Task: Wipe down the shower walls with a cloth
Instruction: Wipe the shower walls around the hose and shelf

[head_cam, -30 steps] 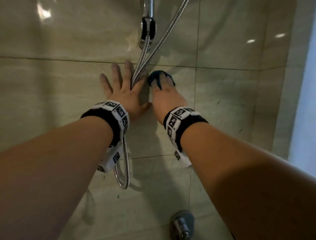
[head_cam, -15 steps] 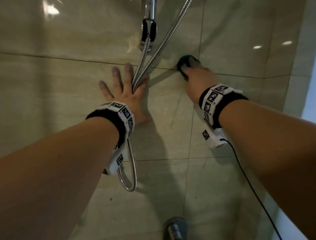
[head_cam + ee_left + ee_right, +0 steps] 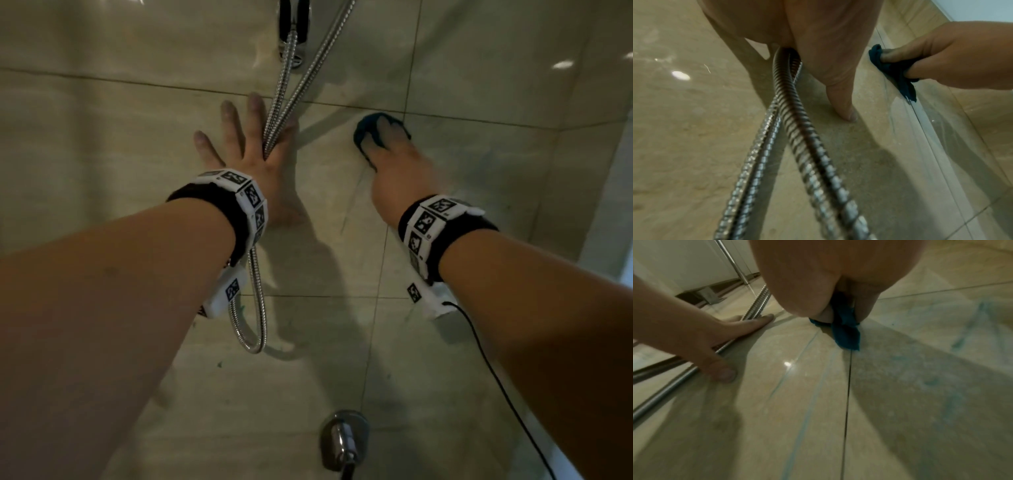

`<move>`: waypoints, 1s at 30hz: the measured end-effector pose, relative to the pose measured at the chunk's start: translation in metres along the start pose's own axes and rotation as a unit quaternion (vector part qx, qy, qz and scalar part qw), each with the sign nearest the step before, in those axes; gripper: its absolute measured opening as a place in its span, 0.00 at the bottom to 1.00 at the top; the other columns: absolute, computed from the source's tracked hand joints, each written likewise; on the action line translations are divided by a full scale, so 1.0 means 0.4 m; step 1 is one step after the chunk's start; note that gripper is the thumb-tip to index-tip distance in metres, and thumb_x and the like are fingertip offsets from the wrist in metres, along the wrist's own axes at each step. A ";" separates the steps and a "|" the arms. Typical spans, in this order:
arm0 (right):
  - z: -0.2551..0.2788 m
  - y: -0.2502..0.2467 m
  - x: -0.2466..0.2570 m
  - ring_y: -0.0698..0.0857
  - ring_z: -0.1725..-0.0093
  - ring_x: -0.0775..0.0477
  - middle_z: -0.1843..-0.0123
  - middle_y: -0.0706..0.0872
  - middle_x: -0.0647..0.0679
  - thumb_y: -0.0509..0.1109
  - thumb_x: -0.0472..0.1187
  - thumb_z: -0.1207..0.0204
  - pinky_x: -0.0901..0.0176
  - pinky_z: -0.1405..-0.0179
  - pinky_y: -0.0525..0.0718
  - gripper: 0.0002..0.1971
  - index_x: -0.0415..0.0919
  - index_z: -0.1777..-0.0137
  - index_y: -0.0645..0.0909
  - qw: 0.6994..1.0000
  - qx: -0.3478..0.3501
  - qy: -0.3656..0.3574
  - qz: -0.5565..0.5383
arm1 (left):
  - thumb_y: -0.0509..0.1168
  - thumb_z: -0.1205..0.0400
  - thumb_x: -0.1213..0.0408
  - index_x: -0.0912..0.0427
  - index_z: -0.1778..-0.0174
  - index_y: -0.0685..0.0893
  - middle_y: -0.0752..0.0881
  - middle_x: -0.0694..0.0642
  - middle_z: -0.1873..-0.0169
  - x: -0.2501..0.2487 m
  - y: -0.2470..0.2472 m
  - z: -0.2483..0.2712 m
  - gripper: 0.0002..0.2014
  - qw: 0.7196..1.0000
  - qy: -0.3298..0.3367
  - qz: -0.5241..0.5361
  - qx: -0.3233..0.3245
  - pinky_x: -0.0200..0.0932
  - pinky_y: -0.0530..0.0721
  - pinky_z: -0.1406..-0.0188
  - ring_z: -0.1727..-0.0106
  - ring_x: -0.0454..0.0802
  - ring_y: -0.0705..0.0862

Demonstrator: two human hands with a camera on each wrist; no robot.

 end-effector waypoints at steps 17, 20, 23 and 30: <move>0.350 0.272 0.087 0.35 0.09 0.42 0.09 0.31 0.45 0.53 0.31 0.13 0.45 0.11 0.58 0.36 0.45 0.08 0.43 0.979 0.179 -0.072 0.069 | 0.80 0.47 0.22 0.38 0.17 0.19 0.16 0.62 0.18 -0.007 0.006 0.006 0.84 0.997 -0.022 -0.038 0.056 0.91 0.44 0.23 0.15 0.77 0.24; 0.275 0.195 0.076 0.40 0.09 0.42 0.07 0.37 0.45 0.53 0.29 0.16 0.44 0.13 0.64 0.38 0.46 0.08 0.47 0.988 0.123 -0.072 0.051 | 0.80 0.46 0.23 0.39 0.16 0.22 0.16 0.62 0.18 -0.005 0.007 0.008 0.82 0.997 -0.026 -0.032 0.058 0.91 0.42 0.23 0.15 0.76 0.23; 0.137 0.087 0.030 0.42 0.09 0.41 0.07 0.39 0.44 0.56 0.25 0.20 0.47 0.15 0.62 0.42 0.46 0.08 0.47 0.997 0.064 -0.028 0.035 | 0.81 0.48 0.24 0.37 0.14 0.26 0.19 0.61 0.16 -0.011 0.007 0.009 0.81 0.999 -0.021 -0.016 0.038 0.91 0.42 0.23 0.14 0.75 0.24; -0.047 -0.047 -0.015 0.45 0.09 0.37 0.07 0.42 0.41 0.60 0.27 0.20 0.45 0.10 0.54 0.41 0.43 0.08 0.49 0.999 0.005 0.027 0.029 | 0.83 0.46 0.29 0.38 0.12 0.31 0.25 0.62 0.12 -0.015 -0.002 0.016 0.79 0.999 -0.023 -0.018 0.015 0.90 0.42 0.23 0.13 0.75 0.27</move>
Point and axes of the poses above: each hand's wrist, its own z-axis away from the middle knuckle, its own y-axis out of the palm, x = y × z, the point moved 10 cm from there along -z, towards the middle knuckle
